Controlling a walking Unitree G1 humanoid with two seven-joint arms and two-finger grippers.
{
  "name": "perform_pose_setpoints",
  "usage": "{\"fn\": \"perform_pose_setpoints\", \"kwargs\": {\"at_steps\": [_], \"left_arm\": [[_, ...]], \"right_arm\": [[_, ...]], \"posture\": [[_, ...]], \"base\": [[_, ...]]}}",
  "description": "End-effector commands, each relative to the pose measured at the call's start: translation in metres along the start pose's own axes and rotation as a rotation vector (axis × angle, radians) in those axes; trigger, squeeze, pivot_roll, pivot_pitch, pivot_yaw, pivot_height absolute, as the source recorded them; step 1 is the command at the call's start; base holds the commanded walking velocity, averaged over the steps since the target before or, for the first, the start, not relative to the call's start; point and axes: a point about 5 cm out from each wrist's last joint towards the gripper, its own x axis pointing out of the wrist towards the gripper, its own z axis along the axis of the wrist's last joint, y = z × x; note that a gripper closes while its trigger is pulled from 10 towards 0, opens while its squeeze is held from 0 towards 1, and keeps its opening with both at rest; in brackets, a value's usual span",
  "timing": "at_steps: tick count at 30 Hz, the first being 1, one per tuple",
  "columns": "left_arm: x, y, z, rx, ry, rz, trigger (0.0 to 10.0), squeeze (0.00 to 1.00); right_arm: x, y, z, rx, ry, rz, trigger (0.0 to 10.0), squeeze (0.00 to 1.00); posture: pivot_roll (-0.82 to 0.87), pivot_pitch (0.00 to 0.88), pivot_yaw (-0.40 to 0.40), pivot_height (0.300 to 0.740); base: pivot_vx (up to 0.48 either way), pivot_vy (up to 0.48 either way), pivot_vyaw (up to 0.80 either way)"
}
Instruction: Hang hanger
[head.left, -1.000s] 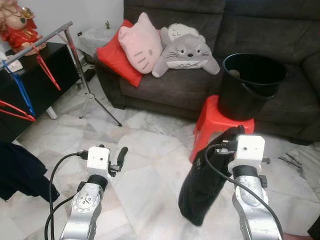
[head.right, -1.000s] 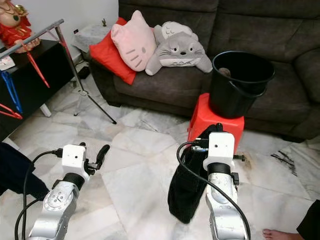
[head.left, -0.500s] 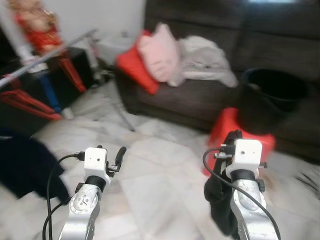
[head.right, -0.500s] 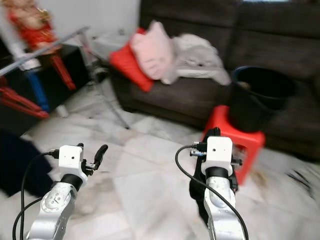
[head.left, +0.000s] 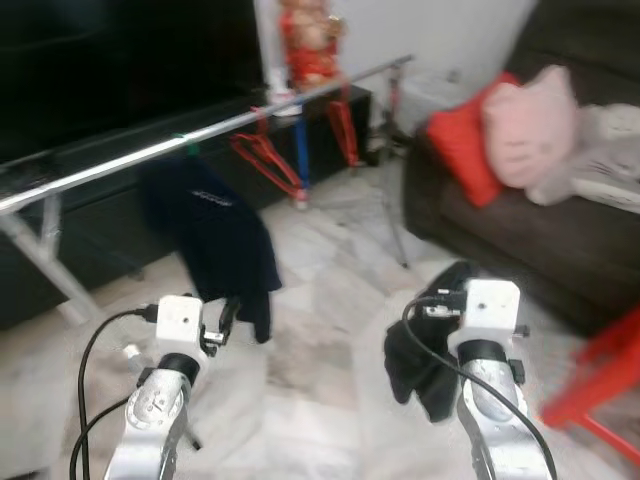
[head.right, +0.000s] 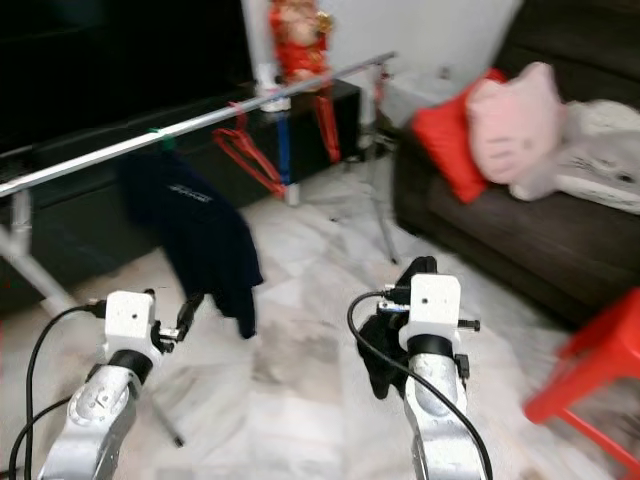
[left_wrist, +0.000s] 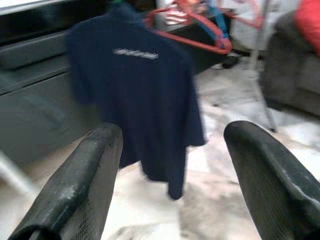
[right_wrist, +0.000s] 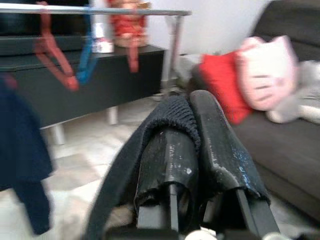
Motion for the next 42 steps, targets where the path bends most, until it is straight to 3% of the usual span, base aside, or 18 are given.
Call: {"fn": "perform_pose_setpoints", "kwargs": {"at_steps": [1,6,12,35,42], "left_arm": [[0.001,-0.007,0.001,0.008,0.005,-0.019,10.0,0.00],[-0.001,-0.009,0.002,-0.001,0.015,-0.012,10.0,0.00],[0.000,-0.004,0.002,0.007,0.023,0.009,10.0,0.00],[0.008,-0.006,0.005,0.031,0.030,0.030,10.0,0.00],[0.010,-0.007,0.002,0.028,0.036,0.035,10.0,0.00]], "right_arm": [[0.001,-0.007,-0.002,0.001,0.000,-0.013,10.0,0.00],[0.005,-0.012,-0.017,0.026,0.081,-0.024,10.0,0.00],[0.009,-0.008,-0.011,0.030,0.062,-0.012,10.0,0.00],[0.014,-0.016,-0.005,-0.001,0.021,0.001,10.0,0.00],[0.017,-0.015,-0.018,0.006,0.060,0.017,10.0,0.00]], "posture": [[-0.07,0.000,0.021,0.740],[-0.06,0.000,0.017,0.740],[-0.06,0.000,0.018,0.740],[-0.09,0.000,0.014,0.740],[-0.10,0.000,0.002,0.740]], "base": [[0.000,0.000,0.00],[0.000,0.000,0.00],[0.000,0.000,0.00],[0.000,0.000,0.77],[0.000,0.000,0.19]]}}
